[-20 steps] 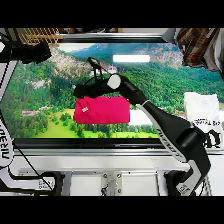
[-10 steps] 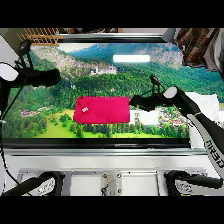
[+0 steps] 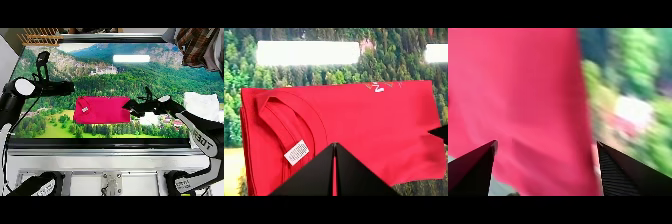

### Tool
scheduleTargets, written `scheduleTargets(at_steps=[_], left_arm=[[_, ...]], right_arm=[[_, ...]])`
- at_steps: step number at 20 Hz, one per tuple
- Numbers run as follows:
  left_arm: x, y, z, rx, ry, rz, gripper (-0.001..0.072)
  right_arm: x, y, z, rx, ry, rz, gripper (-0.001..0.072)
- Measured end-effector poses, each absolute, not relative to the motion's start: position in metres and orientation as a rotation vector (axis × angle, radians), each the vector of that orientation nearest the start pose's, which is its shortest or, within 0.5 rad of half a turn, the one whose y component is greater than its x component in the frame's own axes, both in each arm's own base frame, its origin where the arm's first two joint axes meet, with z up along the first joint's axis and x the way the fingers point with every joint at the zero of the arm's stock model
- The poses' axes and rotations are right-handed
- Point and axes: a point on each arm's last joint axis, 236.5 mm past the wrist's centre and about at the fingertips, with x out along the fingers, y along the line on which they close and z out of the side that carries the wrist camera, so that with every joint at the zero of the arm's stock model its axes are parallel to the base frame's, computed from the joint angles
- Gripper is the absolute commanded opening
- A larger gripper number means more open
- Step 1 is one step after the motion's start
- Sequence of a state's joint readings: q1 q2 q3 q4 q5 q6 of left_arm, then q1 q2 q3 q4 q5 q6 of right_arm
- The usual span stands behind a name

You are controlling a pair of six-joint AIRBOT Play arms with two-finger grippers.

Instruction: Fold the clothes and pants, and hang the long-sleeved shirts on hangers.

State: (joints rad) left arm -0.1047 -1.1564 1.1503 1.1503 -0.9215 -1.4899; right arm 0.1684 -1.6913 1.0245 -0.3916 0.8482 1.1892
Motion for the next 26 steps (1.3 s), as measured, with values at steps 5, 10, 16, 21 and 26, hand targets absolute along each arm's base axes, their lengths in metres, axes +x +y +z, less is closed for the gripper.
scheduleTargets(at_steps=[5,10,16,21,26], left_arm=[[0.413,-0.125,0.095,-0.265,0.918,-0.333,0.0006],[0.412,-0.126,0.095,-0.265,0.921,-0.335,0.0006],[0.412,-0.126,0.095,-0.268,0.921,-0.333,0.0006],[0.412,-0.126,0.095,-0.268,0.921,-0.333,0.0006],[0.412,-0.126,0.095,-0.275,0.922,-0.33,0.0006]], right_arm=[[0.414,0.286,-0.089,0.805,1.287,0.613,0.0017],[0.451,0.246,-0.041,0.742,1.162,0.619,0.0017],[0.495,0.041,0.038,0.738,0.927,0.263,0.0017],[0.468,-0.126,0.087,0.781,0.731,-0.051,0.0016],[0.426,-0.211,0.135,0.784,0.563,-0.237,0.0016]])
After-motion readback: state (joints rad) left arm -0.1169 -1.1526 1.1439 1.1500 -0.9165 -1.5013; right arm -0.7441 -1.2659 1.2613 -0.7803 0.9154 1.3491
